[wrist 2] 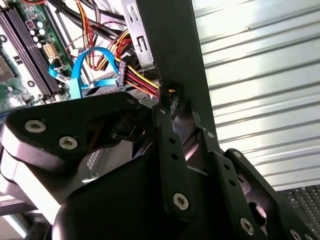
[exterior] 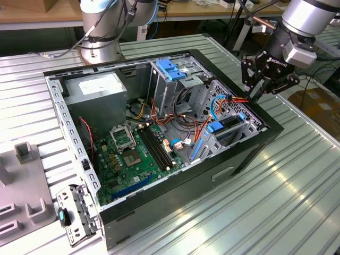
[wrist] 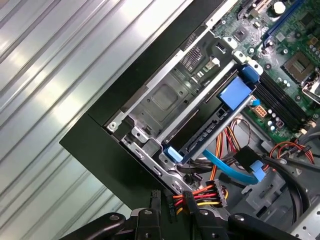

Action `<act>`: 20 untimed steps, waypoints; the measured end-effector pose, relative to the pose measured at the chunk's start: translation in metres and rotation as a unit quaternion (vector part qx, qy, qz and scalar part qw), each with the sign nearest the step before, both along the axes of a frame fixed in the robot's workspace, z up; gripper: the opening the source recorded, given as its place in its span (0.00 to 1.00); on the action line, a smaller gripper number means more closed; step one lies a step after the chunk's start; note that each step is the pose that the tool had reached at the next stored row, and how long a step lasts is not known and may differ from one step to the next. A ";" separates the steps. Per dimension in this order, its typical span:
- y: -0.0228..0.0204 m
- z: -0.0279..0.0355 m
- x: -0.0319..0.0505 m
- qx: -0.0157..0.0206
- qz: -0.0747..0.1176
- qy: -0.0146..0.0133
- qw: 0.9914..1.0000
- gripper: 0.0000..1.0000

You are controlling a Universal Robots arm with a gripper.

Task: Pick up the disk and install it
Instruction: 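Insert the first disk wire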

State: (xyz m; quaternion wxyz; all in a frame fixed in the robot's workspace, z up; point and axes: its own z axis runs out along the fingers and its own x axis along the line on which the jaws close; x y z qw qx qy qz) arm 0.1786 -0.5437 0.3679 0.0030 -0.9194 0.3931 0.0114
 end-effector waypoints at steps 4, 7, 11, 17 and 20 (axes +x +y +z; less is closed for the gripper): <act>0.0000 -0.0004 0.0004 0.000 0.000 0.000 1.000 0.31; 0.0000 -0.0003 0.0005 0.000 0.000 0.000 1.000 0.24; 0.0000 0.0109 0.0007 0.000 0.000 0.001 1.000 0.16; 0.0000 0.0095 -0.0181 0.000 -0.005 0.001 1.000 0.16; 0.0000 0.0078 -0.0190 0.000 -0.028 0.001 1.000 0.16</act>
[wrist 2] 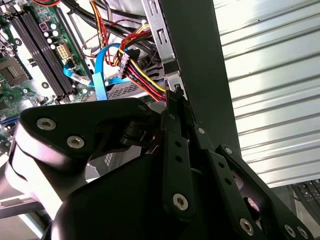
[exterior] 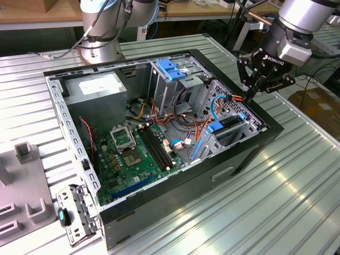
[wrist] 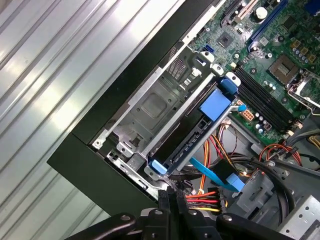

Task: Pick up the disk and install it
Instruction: 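Insert the first disk wire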

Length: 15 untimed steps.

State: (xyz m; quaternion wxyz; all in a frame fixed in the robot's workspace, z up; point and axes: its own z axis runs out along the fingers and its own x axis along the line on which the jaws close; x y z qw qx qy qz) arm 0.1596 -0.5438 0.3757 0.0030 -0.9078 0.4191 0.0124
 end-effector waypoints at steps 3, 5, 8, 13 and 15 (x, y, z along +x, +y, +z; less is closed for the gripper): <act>0.0000 -0.0001 -0.0004 0.000 0.000 0.000 1.000 0.16; 0.0000 0.0000 -0.0010 0.000 0.000 0.000 1.000 0.16; 0.0000 0.0000 -0.0020 0.000 -0.005 0.000 1.000 0.16; -0.0008 -0.0001 -0.0089 0.000 -0.011 0.000 1.000 0.16; -0.0011 -0.0002 -0.0122 0.000 -0.011 -0.001 1.000 0.16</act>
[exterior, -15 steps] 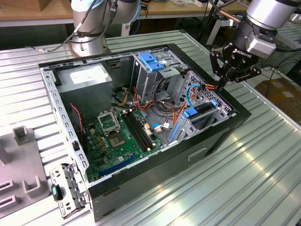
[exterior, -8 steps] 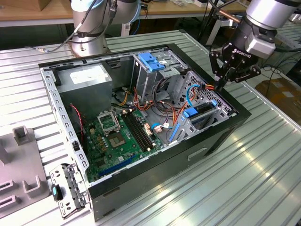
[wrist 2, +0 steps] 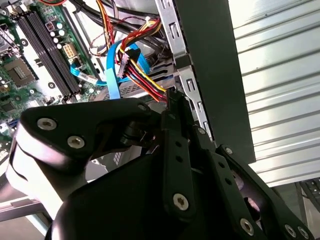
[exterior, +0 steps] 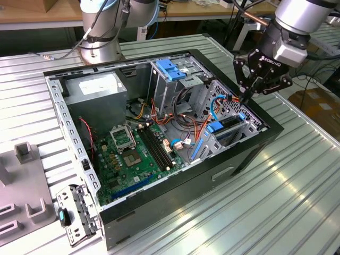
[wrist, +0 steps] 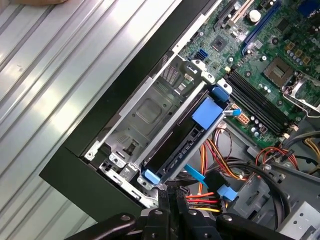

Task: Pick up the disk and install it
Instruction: 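Insert the first disk wire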

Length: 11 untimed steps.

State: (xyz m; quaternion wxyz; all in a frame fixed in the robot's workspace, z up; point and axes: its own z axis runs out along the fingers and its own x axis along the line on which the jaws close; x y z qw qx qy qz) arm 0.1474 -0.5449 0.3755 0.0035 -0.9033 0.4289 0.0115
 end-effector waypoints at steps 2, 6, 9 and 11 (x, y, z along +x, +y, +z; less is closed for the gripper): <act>0.0000 -0.0002 -0.0005 0.000 -0.002 0.000 1.000 0.16; 0.0000 -0.0016 -0.0006 0.000 -0.035 0.000 0.999 0.16; 0.0001 -0.0028 -0.0006 0.000 -0.062 0.000 0.998 0.16; 0.0001 -0.0036 -0.0006 0.000 -0.075 0.000 0.997 0.16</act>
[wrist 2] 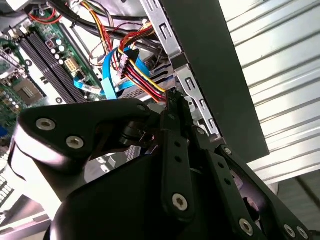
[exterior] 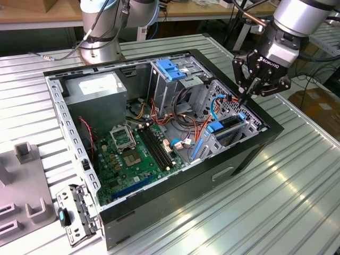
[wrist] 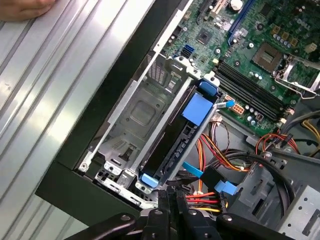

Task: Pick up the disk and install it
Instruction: 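Insert the first disk wire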

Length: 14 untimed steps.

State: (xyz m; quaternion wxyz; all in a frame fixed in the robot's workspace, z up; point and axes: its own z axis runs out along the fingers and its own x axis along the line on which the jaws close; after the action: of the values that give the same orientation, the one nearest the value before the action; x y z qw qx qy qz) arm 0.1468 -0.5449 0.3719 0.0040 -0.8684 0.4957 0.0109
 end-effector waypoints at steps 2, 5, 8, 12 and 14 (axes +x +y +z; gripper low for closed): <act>-0.0001 -0.0004 0.0000 0.000 -0.007 0.000 1.000 0.16; -0.0002 -0.0006 -0.0017 0.000 -0.008 0.000 1.000 0.16; -0.0002 -0.0005 -0.0018 0.000 -0.007 0.000 1.000 0.16; -0.0002 -0.0005 -0.0018 0.000 -0.010 0.000 1.000 0.16; -0.0002 -0.0005 -0.0018 0.000 -0.019 0.000 1.000 0.16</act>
State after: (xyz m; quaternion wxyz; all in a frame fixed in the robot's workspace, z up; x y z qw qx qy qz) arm 0.1451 -0.5450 0.3714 0.0043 -0.8587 0.5124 0.0107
